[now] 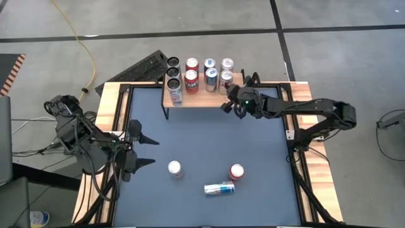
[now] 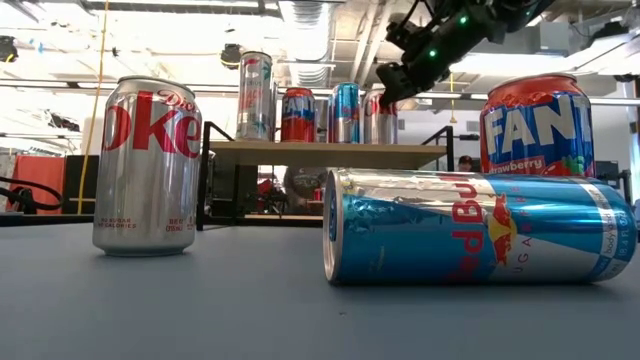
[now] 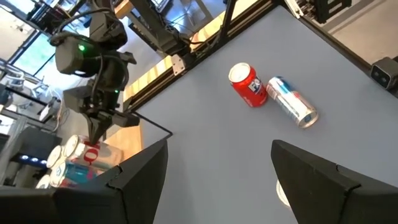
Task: Place canned beverage on shelf
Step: Adjust all the soda can on the shelf
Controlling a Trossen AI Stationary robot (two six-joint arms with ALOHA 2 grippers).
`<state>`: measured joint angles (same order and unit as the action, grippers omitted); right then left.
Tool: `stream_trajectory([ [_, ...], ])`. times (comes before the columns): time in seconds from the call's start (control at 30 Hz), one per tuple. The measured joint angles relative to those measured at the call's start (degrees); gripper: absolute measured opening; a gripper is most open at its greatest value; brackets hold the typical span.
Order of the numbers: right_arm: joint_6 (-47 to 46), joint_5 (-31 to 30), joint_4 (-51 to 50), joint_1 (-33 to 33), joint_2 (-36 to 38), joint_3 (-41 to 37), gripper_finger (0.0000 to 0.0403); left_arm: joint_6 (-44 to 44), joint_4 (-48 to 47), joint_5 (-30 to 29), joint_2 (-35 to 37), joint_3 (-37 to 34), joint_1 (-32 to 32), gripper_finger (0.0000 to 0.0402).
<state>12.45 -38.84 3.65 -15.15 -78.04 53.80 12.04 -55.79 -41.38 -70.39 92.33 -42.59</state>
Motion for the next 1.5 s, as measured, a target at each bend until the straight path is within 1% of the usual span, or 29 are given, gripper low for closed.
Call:
stream_trajectory([
  [0.1,-0.03,1.56,0.48,1.18,0.63,0.00,0.0000,-0.63,0.00,-0.01,0.00,0.00,0.00,0.0275],
  [0.17,0.10,3.04,2.74,2.55,0.64,0.00,0.0000,-1.00,0.00,-0.01,0.00,0.00,0.00,0.0275],
  [0.27,3.34,2.83,5.47,4.00,0.11,0.81,0.0000,-0.97,-0.02,-0.07,0.00,0.00,0.00,0.0275],
  [0.37,7.76,2.46,6.40,4.12,-0.24,3.57,0.0000,-0.79,-0.02,-0.98,0.00,0.00,0.00,0.0275],
  [0.47,12.55,2.23,6.58,3.16,-0.75,8.18,0.0000,-0.67,-0.04,-1.34,0.00,0.00,0.00,0.0275],
  [0.53,14.29,2.51,2.33,1.62,-1.06,11.40,0.0000,-0.61,-0.05,-1.35,0.00,0.00,0.00,0.0275],
  [0.6,14.62,4.33,-2.91,-0.22,-1.22,14.59,0.0000,-0.69,-0.07,-1.36,0.00,0.00,0.00,0.0275],
  [0.7,14.55,6.13,-7.05,-2.07,-2.70,19.23,0.0000,-0.77,-0.17,-1.34,0.00,0.00,0.00,0.0275],
  [0.77,14.60,7.36,-11.27,-3.05,-3.65,20.94,0.0000,-0.82,-0.31,-1.34,0.00,0.00,0.00,0.0275],
  [0.83,14.27,9.27,-11.23,-3.14,-6.24,22.74,0.0000,-1.04,-0.49,-1.34,0.00,0.00,0.00,0.0275],
  [0.9,13.74,8.92,-14.20,-3.46,-7.80,22.66,0.0000,-1.22,-0.81,-1.31,0.00,0.00,0.00,0.0275],
  [1.0,13.96,8.17,-13.64,-3.71,-10.24,22.77,0.0000,-1.41,-1.21,-1.32,-0.01,0.00,0.00,0.0275],
  [1.07,13.99,7.30,-13.80,-3.71,-10.49,22.80,0.0000,-1.76,-1.29,-1.32,0.00,0.00,0.00,0.0275],
  [1.3,13.68,7.35,-14.07,-3.31,-10.11,22.82,0.0000,-1.80,-1.82,-1.32,-0.02,0.00,0.00,0.0275],
  [1.4,13.71,7.98,-14.04,-3.00,-10.07,22.82,0.0000,-1.80,-1.85,-1.32,-0.01,0.00,0.00,0.0275],
  [1.47,13.96,10.32,-13.89,-2.63,-10.07,22.82,0.0000,-1.80,-1.83,-1.32,-0.02,0.00,0.00,0.0275],
  [1.5,14.26,10.44,-13.71,-2.54,-10.07,22.82,0.0000,-1.80,-1.81,-1.32,-0.01,0.00,0.00,0.0275],
])
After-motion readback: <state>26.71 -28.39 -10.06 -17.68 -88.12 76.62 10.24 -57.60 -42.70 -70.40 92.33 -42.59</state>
